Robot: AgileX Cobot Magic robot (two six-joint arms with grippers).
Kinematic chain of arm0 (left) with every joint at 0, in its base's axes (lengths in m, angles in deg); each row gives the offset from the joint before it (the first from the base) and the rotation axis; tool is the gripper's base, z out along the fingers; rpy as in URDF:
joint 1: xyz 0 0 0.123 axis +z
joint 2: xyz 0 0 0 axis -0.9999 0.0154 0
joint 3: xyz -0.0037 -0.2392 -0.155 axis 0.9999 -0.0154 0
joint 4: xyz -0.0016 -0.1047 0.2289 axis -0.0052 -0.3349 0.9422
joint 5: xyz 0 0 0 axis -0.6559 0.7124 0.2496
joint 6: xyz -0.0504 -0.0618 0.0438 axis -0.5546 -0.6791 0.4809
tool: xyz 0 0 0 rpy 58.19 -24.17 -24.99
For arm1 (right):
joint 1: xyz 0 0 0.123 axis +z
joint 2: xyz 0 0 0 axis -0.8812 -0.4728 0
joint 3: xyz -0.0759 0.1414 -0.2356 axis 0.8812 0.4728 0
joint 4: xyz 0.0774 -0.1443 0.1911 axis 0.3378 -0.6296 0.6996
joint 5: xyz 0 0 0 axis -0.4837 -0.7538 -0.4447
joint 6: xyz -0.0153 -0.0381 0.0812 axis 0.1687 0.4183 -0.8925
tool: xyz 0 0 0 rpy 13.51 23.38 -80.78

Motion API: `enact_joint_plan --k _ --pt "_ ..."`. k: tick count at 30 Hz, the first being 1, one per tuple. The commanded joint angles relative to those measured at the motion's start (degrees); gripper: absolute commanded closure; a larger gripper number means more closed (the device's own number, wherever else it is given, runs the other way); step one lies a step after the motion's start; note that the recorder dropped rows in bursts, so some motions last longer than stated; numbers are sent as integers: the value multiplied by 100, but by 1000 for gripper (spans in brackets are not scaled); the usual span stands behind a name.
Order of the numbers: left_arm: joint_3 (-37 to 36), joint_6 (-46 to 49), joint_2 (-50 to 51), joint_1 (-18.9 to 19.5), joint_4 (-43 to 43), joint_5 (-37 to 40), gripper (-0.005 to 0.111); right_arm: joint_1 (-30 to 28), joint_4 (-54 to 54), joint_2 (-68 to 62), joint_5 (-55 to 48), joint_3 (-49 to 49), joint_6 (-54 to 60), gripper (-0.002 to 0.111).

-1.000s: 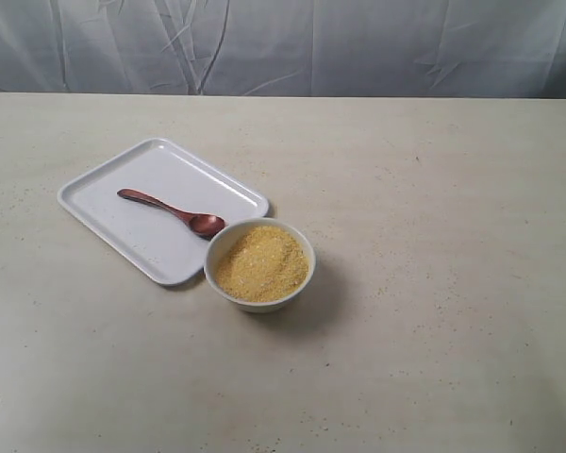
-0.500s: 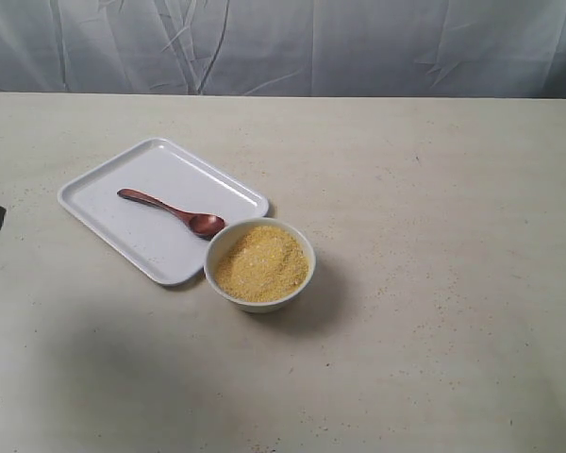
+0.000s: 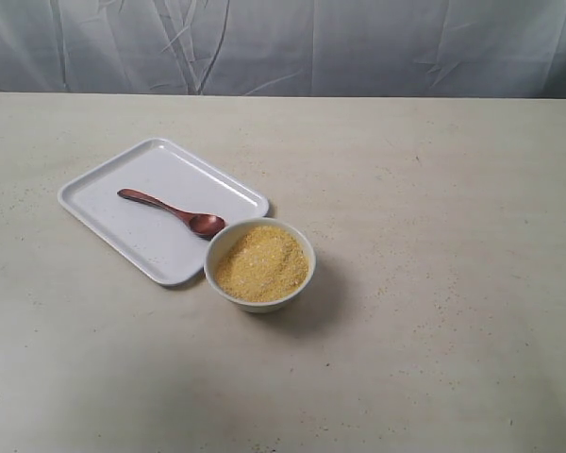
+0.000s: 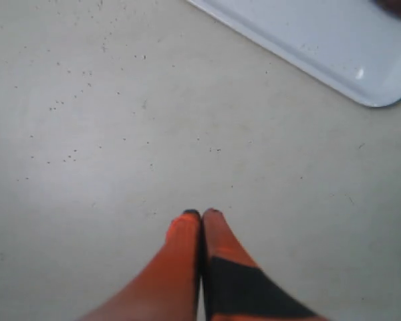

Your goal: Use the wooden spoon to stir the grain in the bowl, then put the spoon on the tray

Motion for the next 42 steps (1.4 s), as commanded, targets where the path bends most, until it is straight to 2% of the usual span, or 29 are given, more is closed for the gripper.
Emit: enact_joint_plan --k 1,10,17,23,26,32,37,42 --pt "-236 -63 -1415 -26 -53 136 107 -33 -14 34 63 24 0 109" --pt "-259 -63 -3484 -26 32 222 107 -33 -14 34 63 24 0 109" --pt "-259 -63 -4174 -26 32 222 107 -33 -14 34 63 24 0 109" --pt "-286 -65 -4361 -26 211 18 107 -33 -14 34 63 24 0 109" --pt "-514 -136 -4542 -26 15 -598 107 -33 -14 34 63 24 0 109" --pt "-1617 -136 -5406 -16 -65 -2104 107 -33 -14 34 63 24 0 109" --pt "-2916 -136 -6171 -16 -158 -3476 107 -33 -14 34 63 24 0 109" --pt "-4172 -144 -6214 -16 -174 -4712 107 -33 -14 34 63 24 0 109"
